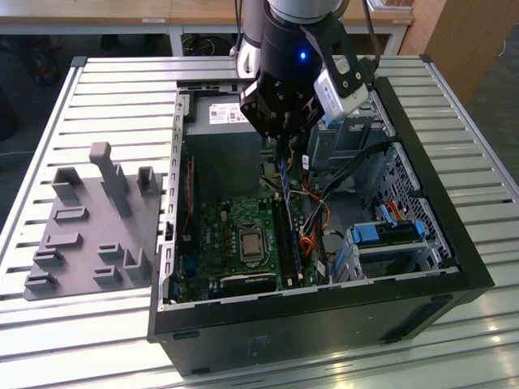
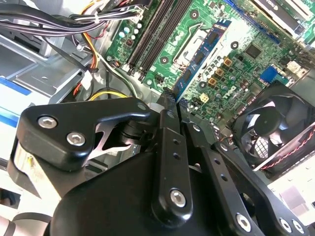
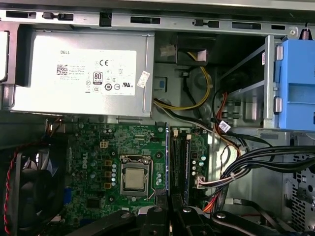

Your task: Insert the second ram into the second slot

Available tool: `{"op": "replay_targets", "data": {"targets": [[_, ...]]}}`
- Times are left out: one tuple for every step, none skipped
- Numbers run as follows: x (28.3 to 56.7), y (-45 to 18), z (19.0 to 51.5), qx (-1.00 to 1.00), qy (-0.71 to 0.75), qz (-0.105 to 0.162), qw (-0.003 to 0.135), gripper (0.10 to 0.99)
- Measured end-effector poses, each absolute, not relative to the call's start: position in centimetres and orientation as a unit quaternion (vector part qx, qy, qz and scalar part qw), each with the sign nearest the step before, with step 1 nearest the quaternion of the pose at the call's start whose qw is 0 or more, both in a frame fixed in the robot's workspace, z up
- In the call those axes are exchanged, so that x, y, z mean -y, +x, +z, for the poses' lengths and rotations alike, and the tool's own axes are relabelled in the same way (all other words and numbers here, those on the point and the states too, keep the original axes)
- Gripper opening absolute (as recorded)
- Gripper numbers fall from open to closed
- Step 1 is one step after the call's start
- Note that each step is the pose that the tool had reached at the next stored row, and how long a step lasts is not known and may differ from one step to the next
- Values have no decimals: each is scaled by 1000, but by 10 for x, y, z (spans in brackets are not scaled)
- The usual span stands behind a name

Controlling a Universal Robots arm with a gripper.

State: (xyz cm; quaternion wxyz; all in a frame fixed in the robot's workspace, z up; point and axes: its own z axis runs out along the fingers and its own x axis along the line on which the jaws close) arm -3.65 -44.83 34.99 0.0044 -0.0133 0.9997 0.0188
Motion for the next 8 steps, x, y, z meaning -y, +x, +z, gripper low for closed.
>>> {"op": "replay_targets", "data": {"targets": [[448, -37, 350, -1000, -13, 19, 4, 141], [448, -37, 349, -1000, -13, 19, 4, 141], [448, -37, 349, -1000, -13, 19, 4, 141], [449, -37, 349, -1000, -13, 19, 4, 141], [449, -37, 349, -1000, -13, 19, 4, 141], [449, -37, 348, -1000, -13, 19, 4, 141], [449, -37, 348, -1000, -13, 19, 4, 141], [449, -37, 348, -1000, -13, 19, 4, 141]]}}
